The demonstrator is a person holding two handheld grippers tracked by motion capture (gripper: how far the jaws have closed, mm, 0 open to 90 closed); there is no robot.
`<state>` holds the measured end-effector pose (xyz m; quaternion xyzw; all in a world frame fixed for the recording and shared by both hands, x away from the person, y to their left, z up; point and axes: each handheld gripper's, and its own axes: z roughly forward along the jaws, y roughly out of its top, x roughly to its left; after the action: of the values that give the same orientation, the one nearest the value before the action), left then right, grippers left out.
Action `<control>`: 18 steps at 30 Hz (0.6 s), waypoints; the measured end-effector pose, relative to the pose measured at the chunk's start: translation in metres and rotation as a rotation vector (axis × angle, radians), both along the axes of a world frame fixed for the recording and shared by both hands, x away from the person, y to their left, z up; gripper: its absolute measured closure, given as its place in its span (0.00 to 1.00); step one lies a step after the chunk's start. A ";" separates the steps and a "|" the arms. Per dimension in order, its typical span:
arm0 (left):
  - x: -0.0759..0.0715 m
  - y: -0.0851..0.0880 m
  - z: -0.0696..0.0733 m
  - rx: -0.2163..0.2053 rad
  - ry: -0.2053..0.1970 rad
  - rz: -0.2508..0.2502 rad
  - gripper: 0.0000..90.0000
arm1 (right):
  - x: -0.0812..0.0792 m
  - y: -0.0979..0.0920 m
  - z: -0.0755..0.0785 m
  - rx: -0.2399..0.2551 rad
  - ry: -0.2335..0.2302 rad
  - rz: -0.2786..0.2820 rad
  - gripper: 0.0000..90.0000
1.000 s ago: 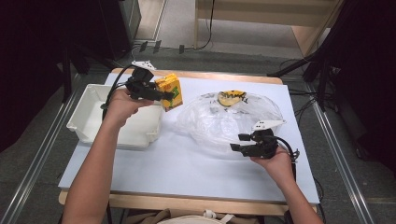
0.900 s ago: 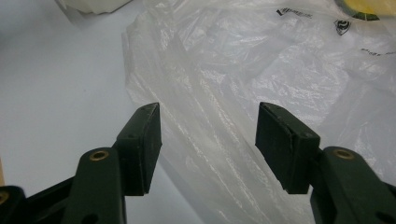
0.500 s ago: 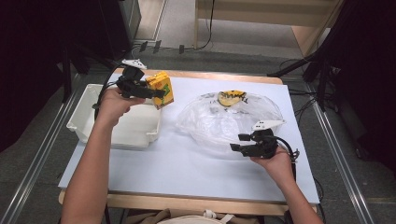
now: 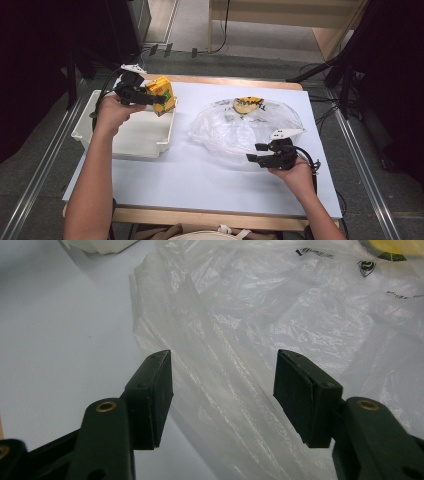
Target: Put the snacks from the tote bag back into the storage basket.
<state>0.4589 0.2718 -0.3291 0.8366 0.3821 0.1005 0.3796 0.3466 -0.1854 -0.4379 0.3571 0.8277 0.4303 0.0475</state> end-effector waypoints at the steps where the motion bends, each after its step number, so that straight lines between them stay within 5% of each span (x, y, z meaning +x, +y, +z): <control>1: 0.000 0.001 -0.001 0.007 0.000 0.003 0.58 | 0.000 0.000 0.000 0.000 0.000 0.000 0.47; 18: 0.006 0.014 -0.029 0.045 0.029 0.017 0.58 | 0.000 0.001 -0.001 0.003 0.003 0.002 0.47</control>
<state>0.4651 0.2858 -0.3578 0.8430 0.3921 0.1001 0.3544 0.3470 -0.1848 -0.4384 0.3571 0.8273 0.4312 0.0452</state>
